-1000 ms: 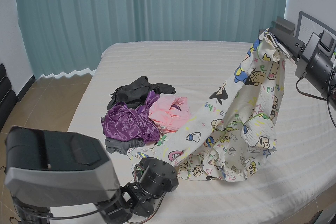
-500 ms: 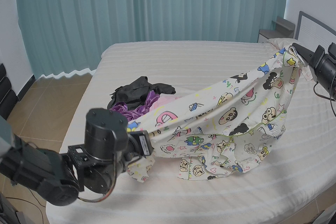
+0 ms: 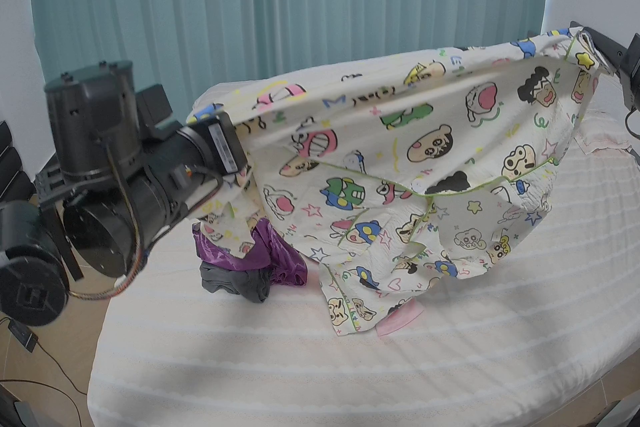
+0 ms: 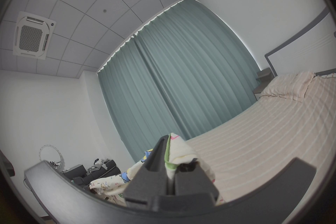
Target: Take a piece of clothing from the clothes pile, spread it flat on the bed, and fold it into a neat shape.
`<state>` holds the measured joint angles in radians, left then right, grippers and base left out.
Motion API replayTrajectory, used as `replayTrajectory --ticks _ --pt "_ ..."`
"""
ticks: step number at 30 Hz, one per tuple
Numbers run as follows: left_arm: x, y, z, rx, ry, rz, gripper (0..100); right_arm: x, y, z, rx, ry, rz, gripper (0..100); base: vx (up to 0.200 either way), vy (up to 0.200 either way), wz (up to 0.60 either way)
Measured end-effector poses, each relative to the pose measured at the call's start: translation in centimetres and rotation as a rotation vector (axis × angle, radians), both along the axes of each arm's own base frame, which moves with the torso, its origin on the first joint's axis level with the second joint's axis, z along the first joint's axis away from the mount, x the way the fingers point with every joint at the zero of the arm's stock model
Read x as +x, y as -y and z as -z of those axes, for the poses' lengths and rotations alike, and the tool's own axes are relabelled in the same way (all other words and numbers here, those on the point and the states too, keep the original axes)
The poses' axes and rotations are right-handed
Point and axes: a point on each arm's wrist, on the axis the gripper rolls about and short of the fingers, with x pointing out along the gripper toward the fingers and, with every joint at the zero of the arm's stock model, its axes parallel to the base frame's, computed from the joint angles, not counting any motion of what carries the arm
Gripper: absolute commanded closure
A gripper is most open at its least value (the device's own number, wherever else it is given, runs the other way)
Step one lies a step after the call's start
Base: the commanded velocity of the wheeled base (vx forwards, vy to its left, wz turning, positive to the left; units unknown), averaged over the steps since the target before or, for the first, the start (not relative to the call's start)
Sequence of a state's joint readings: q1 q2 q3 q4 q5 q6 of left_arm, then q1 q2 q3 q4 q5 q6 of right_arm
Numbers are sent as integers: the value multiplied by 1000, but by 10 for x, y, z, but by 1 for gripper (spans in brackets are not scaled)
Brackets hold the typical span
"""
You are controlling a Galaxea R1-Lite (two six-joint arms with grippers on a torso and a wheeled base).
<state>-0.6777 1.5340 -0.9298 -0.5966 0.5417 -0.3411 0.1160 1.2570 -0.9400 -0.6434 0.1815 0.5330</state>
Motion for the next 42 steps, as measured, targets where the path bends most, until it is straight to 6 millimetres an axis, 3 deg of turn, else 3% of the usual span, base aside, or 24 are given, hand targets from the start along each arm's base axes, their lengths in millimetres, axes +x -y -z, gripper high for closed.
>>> replayTrajectory --ticks 4,7,25,42 --pt "-1 -9 -23 -50 65 -22 100 -8 0 -11 4 34 -4 100 0 0 0" --pt "-4 -13 -28 -62 78 -28 100 -12 0 -11 2 21 -13 100 0 0 0" --pt "-13 -20 21 -79 -70 -30 100 -20 -17 47 -14 -179 -121 100 0 0 0" --pt "-16 -21 39 -74 -127 -27 100 -19 -21 64 -25 -241 -143 100 0 0 0"
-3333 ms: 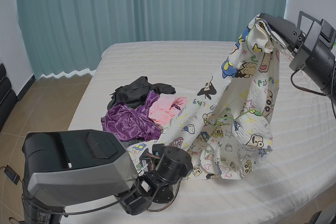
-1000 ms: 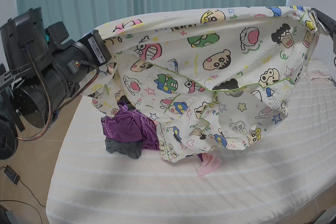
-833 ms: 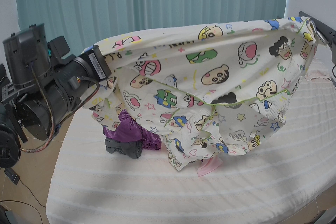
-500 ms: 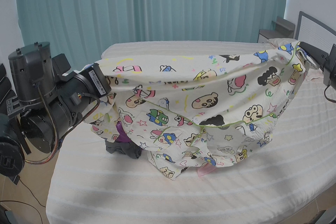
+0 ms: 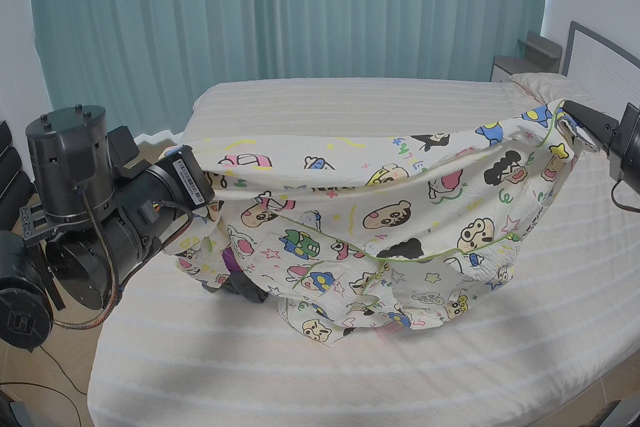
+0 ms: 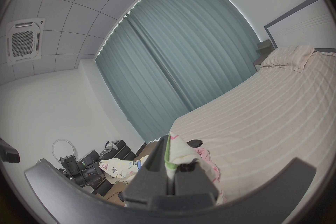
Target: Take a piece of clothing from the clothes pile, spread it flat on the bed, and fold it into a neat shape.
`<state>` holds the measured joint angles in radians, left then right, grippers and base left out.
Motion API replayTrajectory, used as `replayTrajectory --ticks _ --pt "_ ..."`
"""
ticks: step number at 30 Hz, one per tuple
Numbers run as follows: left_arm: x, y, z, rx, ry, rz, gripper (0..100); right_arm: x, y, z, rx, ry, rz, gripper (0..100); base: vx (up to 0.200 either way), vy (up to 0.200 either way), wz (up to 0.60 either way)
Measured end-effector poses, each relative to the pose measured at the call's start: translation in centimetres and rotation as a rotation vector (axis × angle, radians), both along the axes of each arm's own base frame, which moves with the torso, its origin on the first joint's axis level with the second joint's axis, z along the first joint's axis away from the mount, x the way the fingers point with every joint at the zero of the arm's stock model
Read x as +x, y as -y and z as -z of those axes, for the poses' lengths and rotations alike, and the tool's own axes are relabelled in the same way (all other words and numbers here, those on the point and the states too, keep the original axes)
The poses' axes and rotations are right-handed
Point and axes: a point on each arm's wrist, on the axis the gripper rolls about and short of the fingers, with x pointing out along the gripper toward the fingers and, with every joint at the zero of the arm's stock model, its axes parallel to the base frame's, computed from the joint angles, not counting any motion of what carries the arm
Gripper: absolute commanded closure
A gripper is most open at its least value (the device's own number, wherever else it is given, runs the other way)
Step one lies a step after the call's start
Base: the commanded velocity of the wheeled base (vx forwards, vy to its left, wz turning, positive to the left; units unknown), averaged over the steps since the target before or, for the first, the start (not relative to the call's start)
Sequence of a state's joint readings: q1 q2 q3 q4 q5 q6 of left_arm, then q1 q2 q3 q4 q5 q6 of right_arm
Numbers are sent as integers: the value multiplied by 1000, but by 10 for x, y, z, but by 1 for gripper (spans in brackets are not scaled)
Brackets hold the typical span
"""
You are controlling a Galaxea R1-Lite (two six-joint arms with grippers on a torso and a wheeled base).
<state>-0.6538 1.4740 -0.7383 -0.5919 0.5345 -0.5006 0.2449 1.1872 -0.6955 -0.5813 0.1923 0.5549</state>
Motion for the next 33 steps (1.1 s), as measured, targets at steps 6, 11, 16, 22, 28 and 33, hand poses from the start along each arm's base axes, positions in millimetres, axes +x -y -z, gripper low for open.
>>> replayTrajectory --ticks 6,11,16,22,28,33 --pt "-2 0 7 13 -19 7 100 -1 -3 7 -6 -24 -15 100 0 0 0" --pt "-4 1 10 13 -29 12 100 0 -5 13 -12 -47 -27 100 0 0 0" --pt "-5 4 14 -4 -44 19 100 0 -8 20 -19 -71 -43 100 0 0 0" --pt "-6 5 19 4 -61 26 100 1 -11 25 -25 -89 -53 100 0 0 0" --pt "-8 7 23 1 -75 35 100 1 -12 30 -30 -107 -61 100 0 0 0" --pt "-10 9 25 -5 -81 43 100 1 -13 36 -37 -129 -70 100 0 0 0"
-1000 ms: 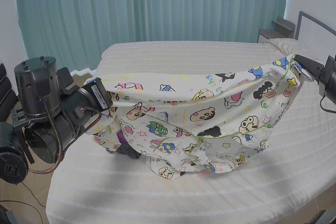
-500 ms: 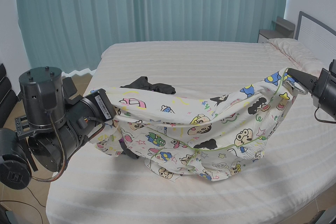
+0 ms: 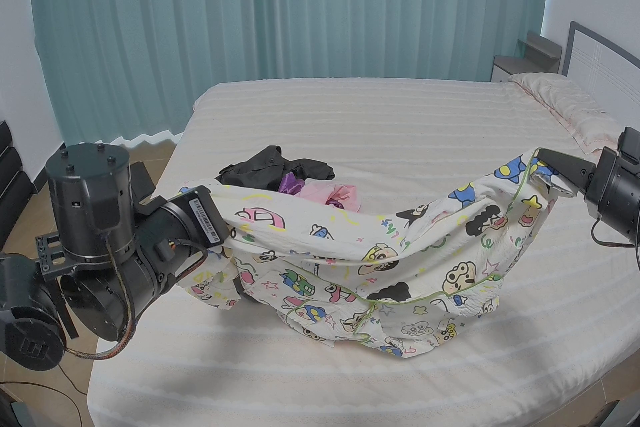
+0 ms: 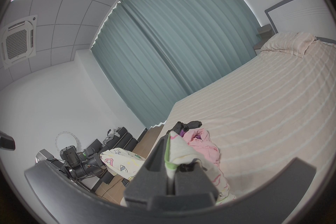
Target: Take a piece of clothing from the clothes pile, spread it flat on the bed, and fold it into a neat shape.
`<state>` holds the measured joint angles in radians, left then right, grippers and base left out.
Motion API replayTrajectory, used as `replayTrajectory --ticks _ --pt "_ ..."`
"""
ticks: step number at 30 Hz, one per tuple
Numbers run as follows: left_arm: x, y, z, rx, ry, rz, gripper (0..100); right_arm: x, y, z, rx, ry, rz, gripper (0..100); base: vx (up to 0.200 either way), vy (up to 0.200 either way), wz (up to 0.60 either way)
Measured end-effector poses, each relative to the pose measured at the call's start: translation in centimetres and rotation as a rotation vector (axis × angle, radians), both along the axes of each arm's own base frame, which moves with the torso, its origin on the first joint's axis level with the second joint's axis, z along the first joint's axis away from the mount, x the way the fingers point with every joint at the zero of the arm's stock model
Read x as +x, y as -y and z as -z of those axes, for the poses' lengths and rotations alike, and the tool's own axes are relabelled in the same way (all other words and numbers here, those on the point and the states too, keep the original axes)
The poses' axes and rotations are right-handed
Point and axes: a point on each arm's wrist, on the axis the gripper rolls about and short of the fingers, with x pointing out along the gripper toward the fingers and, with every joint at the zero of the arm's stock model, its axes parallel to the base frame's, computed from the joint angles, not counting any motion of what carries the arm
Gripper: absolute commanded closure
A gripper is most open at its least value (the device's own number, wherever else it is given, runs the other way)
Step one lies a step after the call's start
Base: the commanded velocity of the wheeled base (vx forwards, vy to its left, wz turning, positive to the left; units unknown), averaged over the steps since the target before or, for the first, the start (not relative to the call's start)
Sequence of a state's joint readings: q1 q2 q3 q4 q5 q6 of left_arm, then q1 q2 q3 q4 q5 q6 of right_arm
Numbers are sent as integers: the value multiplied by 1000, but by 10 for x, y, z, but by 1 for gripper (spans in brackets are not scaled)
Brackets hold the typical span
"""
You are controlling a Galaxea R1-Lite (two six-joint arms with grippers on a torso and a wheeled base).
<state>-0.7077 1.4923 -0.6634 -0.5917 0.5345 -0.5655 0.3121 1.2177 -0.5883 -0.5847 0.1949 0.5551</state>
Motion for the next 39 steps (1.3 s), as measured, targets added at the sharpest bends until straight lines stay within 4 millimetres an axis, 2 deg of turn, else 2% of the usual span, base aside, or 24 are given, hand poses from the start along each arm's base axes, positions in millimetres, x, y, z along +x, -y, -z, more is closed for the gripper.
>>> replayTrajectory --ticks 10,16,30,39 --pt "-1 2 8 0 -27 4 100 2 -6 10 -11 -37 -23 100 0 0 0" --pt "-10 7 16 -5 -53 39 100 -1 -11 13 -16 -46 -56 100 -33 0 0" --pt "-20 7 18 -29 -63 58 100 -18 -7 -4 15 37 -67 100 -200 0 0" --pt "-27 2 14 -47 -48 65 100 -29 -2 -17 90 69 -73 100 0 0 0"
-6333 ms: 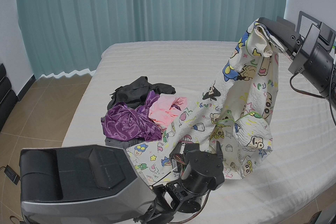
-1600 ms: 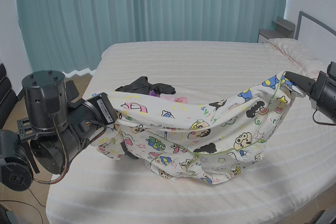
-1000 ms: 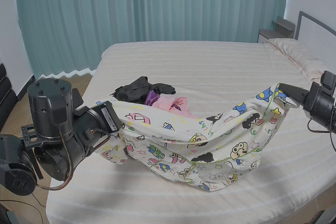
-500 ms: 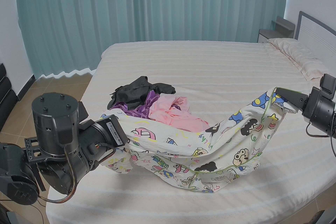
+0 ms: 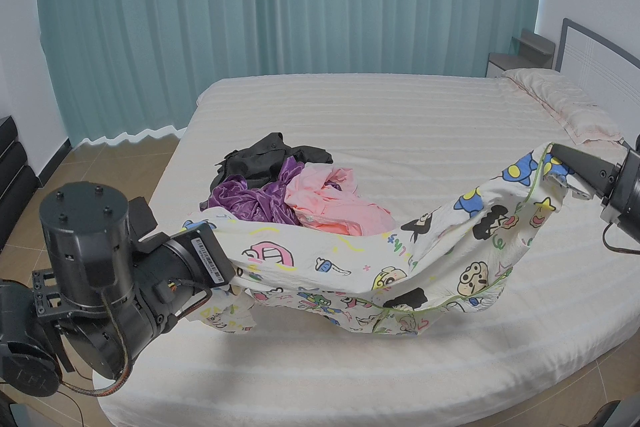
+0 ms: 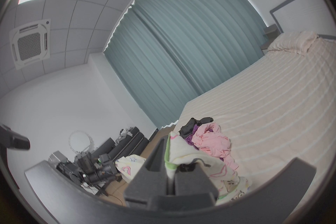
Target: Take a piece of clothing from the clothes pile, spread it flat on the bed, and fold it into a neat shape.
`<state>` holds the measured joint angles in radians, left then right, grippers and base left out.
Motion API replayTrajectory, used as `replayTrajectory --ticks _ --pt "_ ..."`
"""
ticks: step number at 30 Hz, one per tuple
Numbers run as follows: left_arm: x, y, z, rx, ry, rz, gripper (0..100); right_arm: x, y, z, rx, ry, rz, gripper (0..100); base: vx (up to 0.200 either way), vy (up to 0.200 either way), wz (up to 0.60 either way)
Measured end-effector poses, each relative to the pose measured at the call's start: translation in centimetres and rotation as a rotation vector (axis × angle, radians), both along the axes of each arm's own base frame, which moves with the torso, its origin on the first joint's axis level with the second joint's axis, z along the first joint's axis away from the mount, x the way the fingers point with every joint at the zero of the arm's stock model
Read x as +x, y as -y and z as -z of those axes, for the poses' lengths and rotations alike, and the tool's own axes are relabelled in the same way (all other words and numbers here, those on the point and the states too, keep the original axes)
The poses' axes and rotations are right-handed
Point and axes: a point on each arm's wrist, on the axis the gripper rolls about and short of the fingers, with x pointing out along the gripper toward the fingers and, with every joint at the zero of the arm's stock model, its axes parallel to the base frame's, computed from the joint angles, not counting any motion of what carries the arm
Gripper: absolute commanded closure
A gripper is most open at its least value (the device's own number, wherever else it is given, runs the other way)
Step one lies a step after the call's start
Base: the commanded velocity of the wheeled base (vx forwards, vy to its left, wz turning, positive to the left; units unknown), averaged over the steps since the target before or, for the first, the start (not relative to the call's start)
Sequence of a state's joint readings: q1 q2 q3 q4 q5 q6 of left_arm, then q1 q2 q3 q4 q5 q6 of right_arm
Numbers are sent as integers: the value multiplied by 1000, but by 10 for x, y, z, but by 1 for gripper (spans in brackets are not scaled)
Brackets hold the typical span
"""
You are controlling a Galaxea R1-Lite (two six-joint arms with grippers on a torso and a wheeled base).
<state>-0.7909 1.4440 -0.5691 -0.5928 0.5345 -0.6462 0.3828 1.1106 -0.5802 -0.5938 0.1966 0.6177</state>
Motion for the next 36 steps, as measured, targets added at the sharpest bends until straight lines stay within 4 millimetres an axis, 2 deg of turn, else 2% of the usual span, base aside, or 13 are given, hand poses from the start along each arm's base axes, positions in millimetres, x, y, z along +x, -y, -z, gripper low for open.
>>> replayTrajectory --ticks 6,36 --pt "-3 -3 -6 -54 13 -7 100 -6 2 -11 47 28 -5 100 0 0 0" --pt "-5 3 -16 -86 33 42 100 -5 3 -16 52 36 5 100 0 -200 0"
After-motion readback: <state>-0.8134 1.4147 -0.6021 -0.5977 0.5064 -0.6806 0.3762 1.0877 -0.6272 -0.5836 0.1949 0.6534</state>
